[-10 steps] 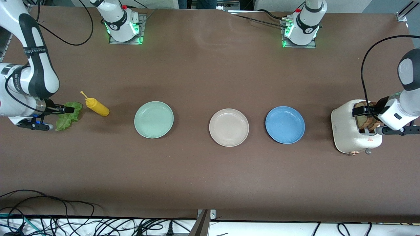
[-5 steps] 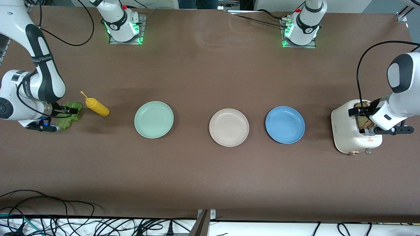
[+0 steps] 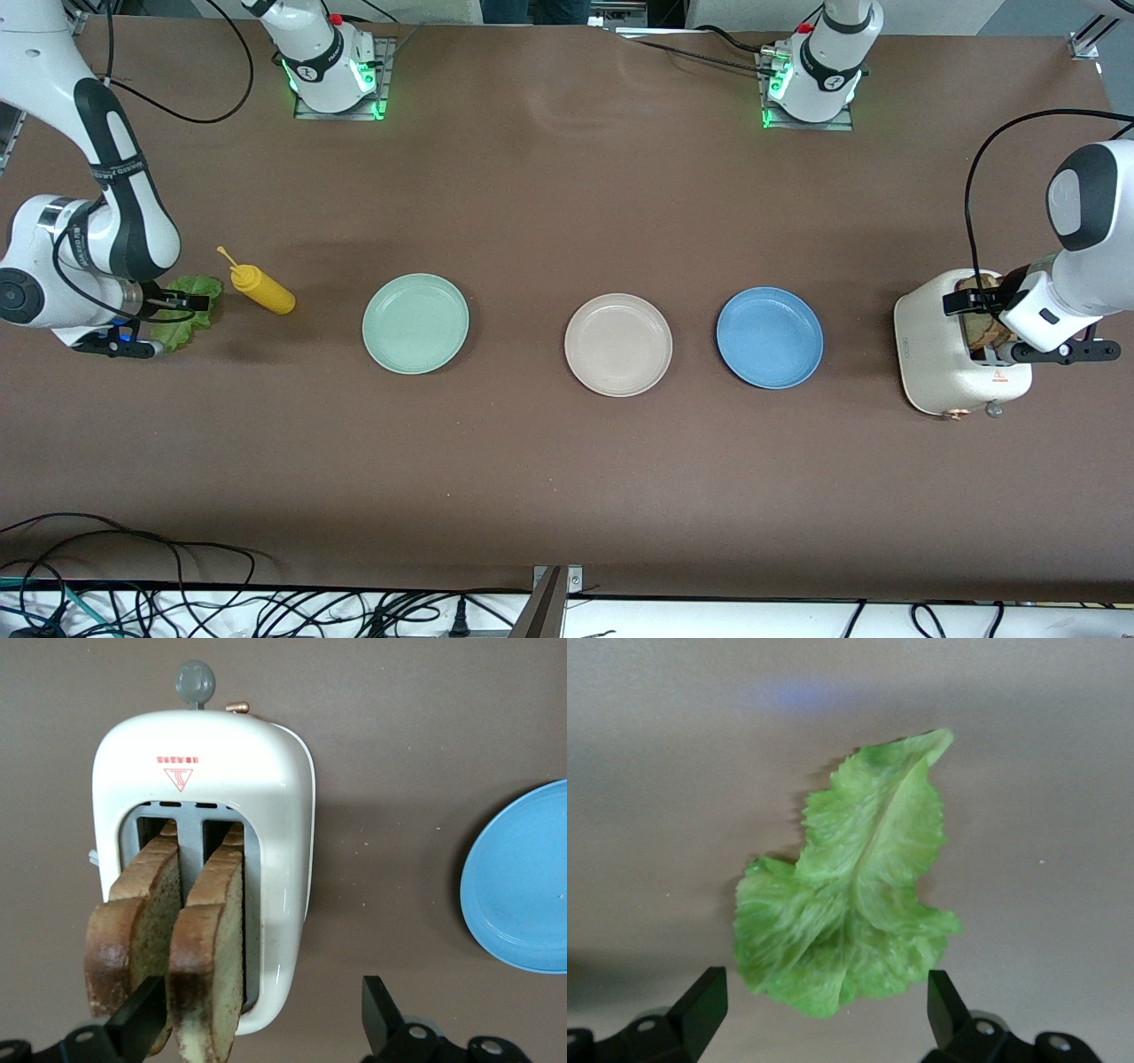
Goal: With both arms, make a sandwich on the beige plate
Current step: 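Grasp the lettuce with the right gripper while the left gripper grasps bread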
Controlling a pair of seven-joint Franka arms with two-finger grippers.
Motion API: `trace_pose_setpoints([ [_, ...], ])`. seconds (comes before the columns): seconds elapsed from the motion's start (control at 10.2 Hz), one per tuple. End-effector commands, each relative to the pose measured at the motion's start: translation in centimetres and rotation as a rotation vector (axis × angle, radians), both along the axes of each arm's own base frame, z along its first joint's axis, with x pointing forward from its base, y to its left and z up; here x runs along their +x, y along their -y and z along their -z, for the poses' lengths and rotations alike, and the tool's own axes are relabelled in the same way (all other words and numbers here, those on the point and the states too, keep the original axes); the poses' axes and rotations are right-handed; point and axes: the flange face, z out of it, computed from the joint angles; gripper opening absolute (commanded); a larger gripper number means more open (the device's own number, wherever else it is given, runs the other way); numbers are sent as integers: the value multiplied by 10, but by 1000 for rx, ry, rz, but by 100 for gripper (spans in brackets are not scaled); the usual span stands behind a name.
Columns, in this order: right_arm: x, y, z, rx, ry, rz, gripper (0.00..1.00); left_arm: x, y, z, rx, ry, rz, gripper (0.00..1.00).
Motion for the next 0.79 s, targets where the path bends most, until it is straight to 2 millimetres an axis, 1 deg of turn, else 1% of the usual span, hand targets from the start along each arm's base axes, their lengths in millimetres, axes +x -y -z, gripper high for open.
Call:
trace_pose_setpoints([
  [0.0,0,4,6,-1,6,-25,100,-4,-3,-6,31,6,0,97],
  [0.1,0,5,5,-1,7,-25,100,-6,-20,1,28,0,-25,96],
  [0.2,1,4,5,-1,7,-26,100,-6,-23,8,24,-11,-29,95],
  [0.3,2,2,10,1,6,-30,100,-8,-23,12,15,-17,-41,89],
  [0.39,2,3,13,2,8,-29,100,-11,-20,17,12,-34,-59,76],
  [0.59,1,1,19,5,2,-29,100,-14,-14,21,18,-54,-91,19],
  [0.69,2,3,19,4,14,-30,100,-13,-15,17,19,-51,-95,9],
])
